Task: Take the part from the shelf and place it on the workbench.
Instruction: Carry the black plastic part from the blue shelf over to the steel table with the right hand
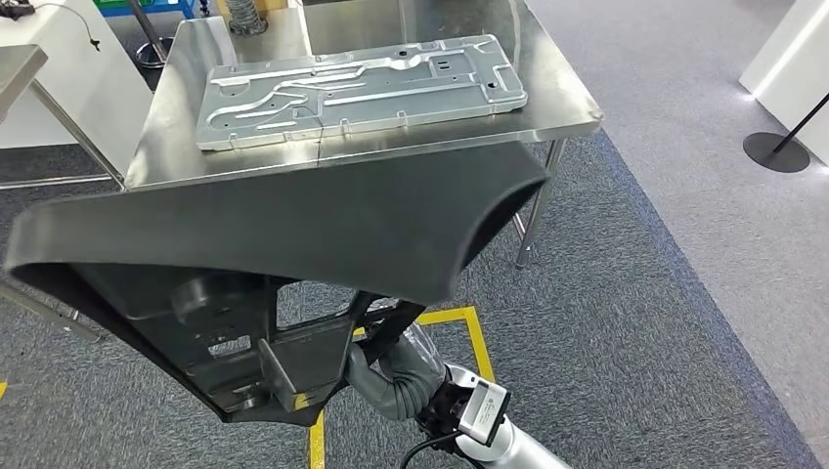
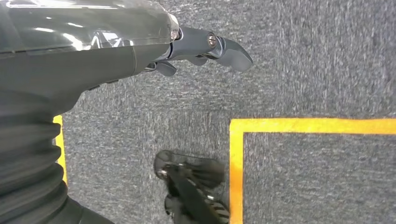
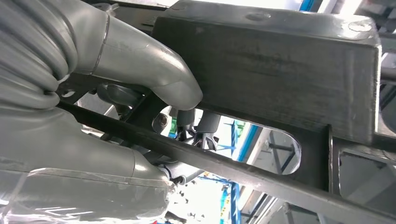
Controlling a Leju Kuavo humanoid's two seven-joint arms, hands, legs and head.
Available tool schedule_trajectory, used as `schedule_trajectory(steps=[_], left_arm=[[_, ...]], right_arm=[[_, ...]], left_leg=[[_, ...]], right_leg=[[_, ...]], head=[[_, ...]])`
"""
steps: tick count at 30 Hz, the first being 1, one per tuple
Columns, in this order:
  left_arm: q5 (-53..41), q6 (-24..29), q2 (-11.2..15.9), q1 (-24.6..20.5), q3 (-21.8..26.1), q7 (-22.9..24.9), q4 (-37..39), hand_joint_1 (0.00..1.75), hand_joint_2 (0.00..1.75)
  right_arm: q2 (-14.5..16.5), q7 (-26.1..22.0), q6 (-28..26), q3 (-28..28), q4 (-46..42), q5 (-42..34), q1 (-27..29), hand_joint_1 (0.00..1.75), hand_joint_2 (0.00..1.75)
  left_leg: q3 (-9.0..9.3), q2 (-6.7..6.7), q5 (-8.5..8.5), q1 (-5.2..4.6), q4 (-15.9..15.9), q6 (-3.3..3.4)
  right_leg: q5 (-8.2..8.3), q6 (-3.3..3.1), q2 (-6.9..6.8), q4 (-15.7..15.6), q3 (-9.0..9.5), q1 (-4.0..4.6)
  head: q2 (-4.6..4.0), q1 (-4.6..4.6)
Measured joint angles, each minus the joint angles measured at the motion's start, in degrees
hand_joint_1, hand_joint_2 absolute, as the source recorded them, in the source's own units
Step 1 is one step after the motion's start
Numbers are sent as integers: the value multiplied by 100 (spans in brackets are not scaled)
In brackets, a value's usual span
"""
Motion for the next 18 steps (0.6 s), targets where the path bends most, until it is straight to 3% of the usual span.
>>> schedule_trajectory(steps=[1, 2, 4, 6, 9, 11, 14, 16, 17, 18], left_arm=[[-11, -1, -1, 10, 0, 1, 0, 0, 175], [-19, -1, -2, 19, 1, 2, 0, 0, 175], [-29, -2, 3, 37, 8, 4, 0, 0, 175], [-32, -2, 13, 54, 24, 6, 1, 0, 175], [-35, 1, 22, 63, 39, 11, 1, 0, 175], [-33, 4, 18, 52, 44, 16, 1, 0, 175], [-31, 17, 13, 44, 69, 17, 2, 0, 175], [-31, 23, 9, 50, 97, 16, 2, 0, 175], [-31, 25, 5, 51, 111, 13, 2, 0, 175], [-31, 26, 2, 51, 123, 10, 2, 0, 175]], right_arm=[[-1, 0, 2, -1, -1, -5, 12, 175, 175], [-1, 0, 9, -2, -3, -20, 20, 175, 175], [-1, 0, 52, -10, -13, -84, 26, 175, 175], [0, 0, 123, -38, -25, -150, 39, 175, 175], [4, 2, 218, -99, -69, -179, 78, 175, 175], [8, -1, 269, -137, -106, -174, 81, 175, 175], [13, -2, 274, -155, -127, -138, 94, 175, 175], [13, -1, 237, -155, -128, -103, 121, 175, 175], [13, -1, 219, -155, -128, -89, 126, 175, 175], [13, 0, 209, -155, -128, -80, 127, 175, 175]], left_leg=[[-119, 0, 20, 0, 33, 8], [-136, -3, 173, -2, -145, 25], [12, -39, 766, -23, -893, 101], [143, -90, 1100, -69, -1417, 173], [256, -87, 1135, -88, -1580, 270], [382, -50, 1137, -60, -1656, 323], [500, -8, 1051, -53, -1683, 361], [591, 2, 961, -54, -1682, 359], [654, 2, 911, -53, -1681, 354], [727, 1, 858, -53, -1680, 345]], right_leg=[[-45, 1, 19, 0, 54, 8], [-93, 6, 40, 0, 120, 14], [-196, 22, 81, -3, 260, 25], [-278, 65, 129, -19, 331, 25], [-289, 175, 173, 13, 378, 27], [-332, 227, 126, 285, 285, 38], [-697, 289, 66, 1257, -352, 20], [-836, 315, 55, 1553, -691, 5], [-731, 313, 48, 1424, -723, 2], [-502, 299, 40, 1124, -668, 0]], head=[[0, 0], [0, 0], [0, 1], [1, 0], [1, 0], [1, 0], [1, 0], [0, 1], [0, 1], [0, 1]])
